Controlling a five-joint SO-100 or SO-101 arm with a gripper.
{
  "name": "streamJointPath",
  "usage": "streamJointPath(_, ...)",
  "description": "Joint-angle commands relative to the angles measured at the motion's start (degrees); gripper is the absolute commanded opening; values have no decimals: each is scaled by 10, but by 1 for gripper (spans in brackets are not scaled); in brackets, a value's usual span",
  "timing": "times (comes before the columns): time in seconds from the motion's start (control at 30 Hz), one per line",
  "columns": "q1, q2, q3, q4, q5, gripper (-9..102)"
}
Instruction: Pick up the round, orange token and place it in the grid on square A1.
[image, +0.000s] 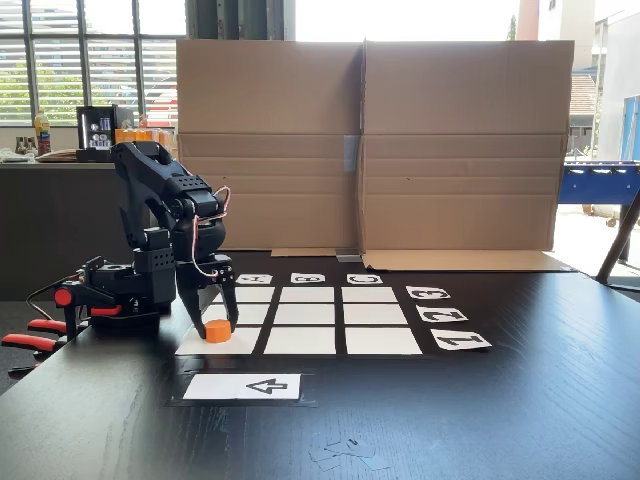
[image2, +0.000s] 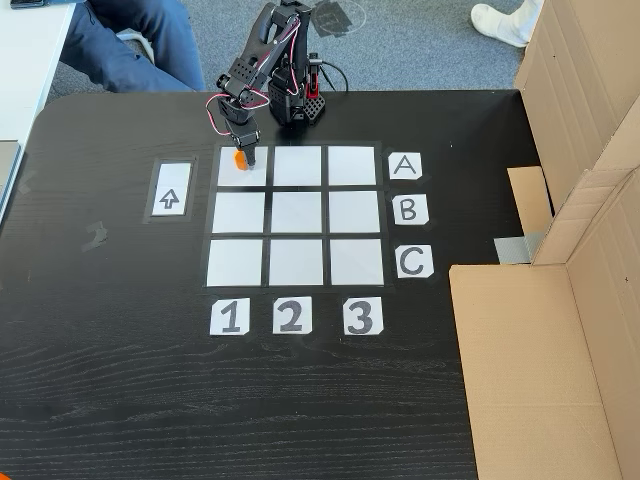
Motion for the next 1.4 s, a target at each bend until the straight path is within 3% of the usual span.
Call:
streamJointPath(0.0, 12, 7, 3, -2, -4, 13)
streamJointPath(0.7, 19, 11, -2, -4, -4, 30)
streamJointPath(1.37, 19, 141, -39, 76, 3, 31)
